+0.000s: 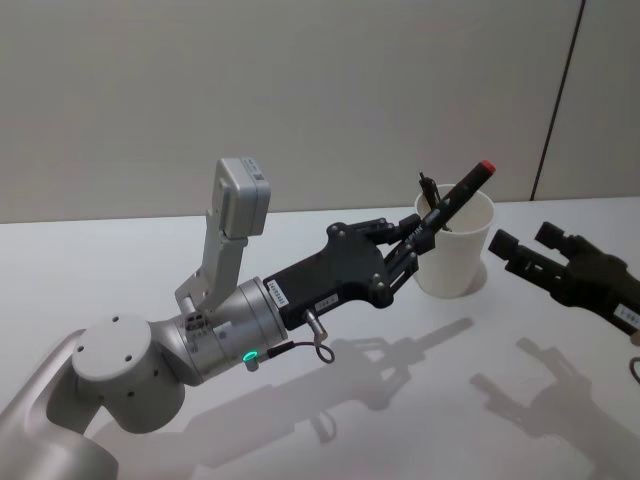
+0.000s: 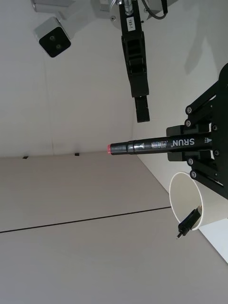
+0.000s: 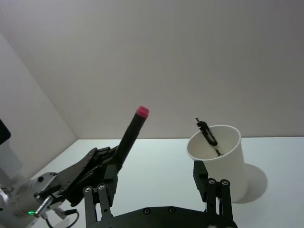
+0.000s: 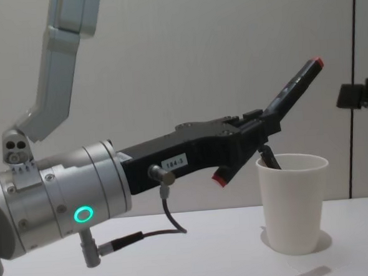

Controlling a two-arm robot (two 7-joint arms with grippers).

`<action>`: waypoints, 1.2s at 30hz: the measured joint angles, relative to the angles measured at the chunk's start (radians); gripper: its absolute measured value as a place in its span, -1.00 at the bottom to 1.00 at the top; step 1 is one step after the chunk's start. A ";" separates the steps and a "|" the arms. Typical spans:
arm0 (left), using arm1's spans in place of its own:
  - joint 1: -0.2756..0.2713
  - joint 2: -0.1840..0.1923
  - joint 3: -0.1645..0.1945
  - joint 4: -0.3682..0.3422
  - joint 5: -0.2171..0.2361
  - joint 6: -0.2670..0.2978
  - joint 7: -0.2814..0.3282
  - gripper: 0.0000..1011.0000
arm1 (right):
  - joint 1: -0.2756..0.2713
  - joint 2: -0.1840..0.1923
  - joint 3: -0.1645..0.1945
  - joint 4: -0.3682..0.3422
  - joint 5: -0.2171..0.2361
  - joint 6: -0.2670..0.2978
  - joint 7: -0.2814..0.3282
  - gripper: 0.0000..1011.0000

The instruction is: Place the pen into the pen holder.

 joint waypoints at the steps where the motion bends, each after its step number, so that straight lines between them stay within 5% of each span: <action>1: 0.000 0.000 0.000 0.000 0.000 0.000 0.000 -0.64 | 0.000 0.000 0.000 0.000 0.000 0.000 0.000 0.98; 10: 0.000 0.000 0.000 0.000 0.000 0.000 0.000 -0.64 | 0.015 -0.025 -0.023 0.008 0.037 0.008 0.009 0.98; 36: 0.000 0.000 0.000 0.000 0.000 0.000 0.000 -0.64 | 0.076 -0.137 -0.094 0.040 0.078 0.000 -0.085 0.98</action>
